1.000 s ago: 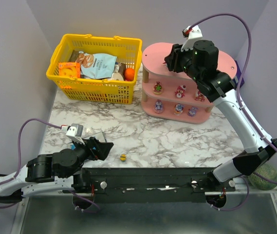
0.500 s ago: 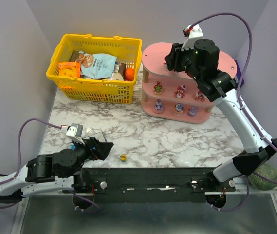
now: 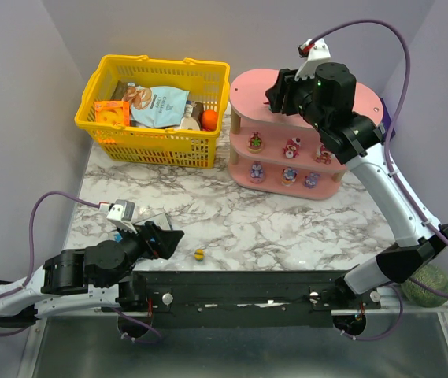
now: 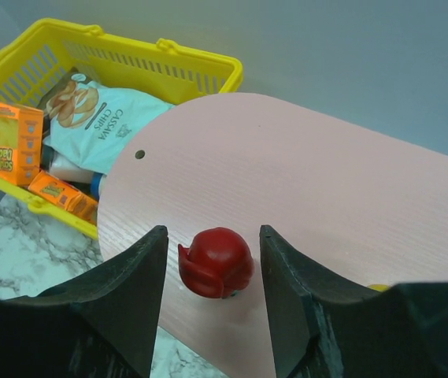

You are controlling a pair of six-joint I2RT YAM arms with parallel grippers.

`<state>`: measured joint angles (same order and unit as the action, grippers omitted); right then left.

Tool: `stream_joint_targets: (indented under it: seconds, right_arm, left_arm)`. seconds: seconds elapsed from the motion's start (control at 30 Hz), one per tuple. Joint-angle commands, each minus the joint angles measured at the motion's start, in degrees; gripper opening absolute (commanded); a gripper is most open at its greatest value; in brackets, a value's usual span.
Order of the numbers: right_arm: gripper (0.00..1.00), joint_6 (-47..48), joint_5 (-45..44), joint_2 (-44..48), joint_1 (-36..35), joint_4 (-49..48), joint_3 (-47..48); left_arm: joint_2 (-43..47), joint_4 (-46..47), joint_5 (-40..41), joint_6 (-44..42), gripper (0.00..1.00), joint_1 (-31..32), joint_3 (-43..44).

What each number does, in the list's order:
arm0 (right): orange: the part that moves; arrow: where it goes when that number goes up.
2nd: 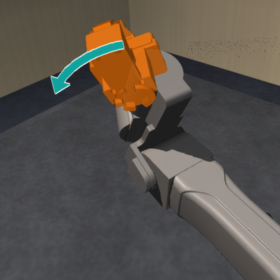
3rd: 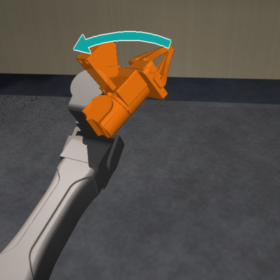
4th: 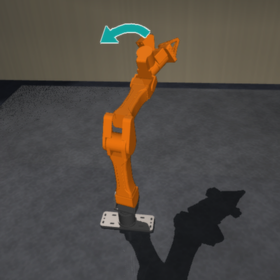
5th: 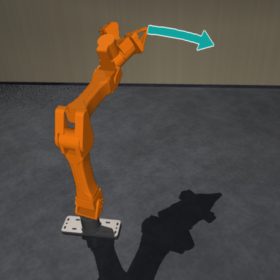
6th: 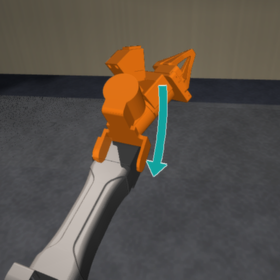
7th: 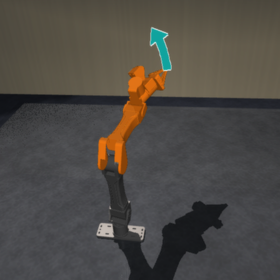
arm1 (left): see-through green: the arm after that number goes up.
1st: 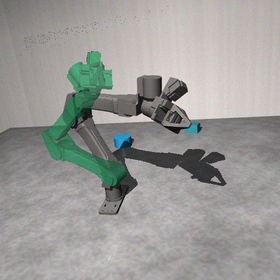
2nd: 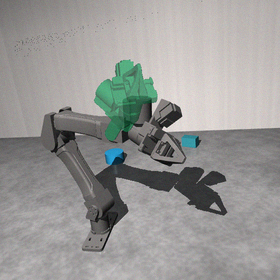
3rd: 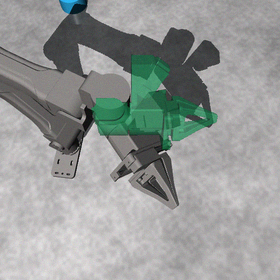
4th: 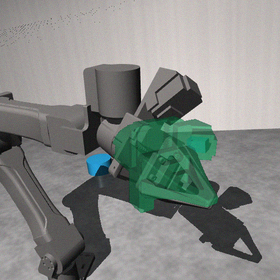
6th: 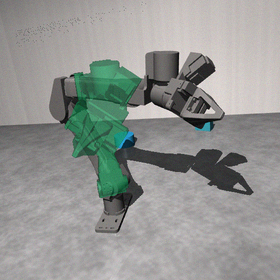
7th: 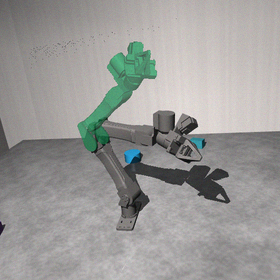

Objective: Place and organize the plastic toys onto the shelf

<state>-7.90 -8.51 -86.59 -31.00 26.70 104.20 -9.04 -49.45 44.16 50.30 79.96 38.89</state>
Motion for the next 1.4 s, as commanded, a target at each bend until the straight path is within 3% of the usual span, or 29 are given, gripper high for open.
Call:
stream_joint_targets:
  seconds: [0.0,0.33,0.53,0.8,0.97,1.1,1.37]
  right_arm:
    - [0.60,0.08,-1.33,1.68,0.33,-0.59,0.91]
    - [0.68,0.34,-0.10,5.19,0.33,-1.12,1.62]
    - [0.69,-0.62,5.52,10.38,0.33,1.68,-0.58]
    - [0.69,-3.09,22.28,22.84,0.33,5.12,-13.46]
    - [0.70,-4.75,23.89,28.92,0.33,1.43,-27.10]
    - [0.70,-4.06,32.91,33.14,0.24,-2.78,-36.25]
    - [0.70,-5.72,38.39,38.86,0.33,-9.12,-48.82]
  left_arm:
    - [0.34,-0.56,1.89,0.76,0.99,0.54,0.48]
    - [0.25,-0.56,2.16,0.85,0.99,0.54,0.39]
    - [-0.80,-0.65,1.81,1.64,0.99,0.54,0.39]
    - [-6.95,-0.03,-1.26,3.83,0.99,0.54,-0.84]
    - [-15.38,-2.31,-2.50,8.93,0.99,0.54,-1.28]
    - [-20.92,-2.50,-3.73,13.14,0.99,0.54,-3.20]
    - [-23.13,12.52,-9.18,13.95,0.94,0.54,-13.66]
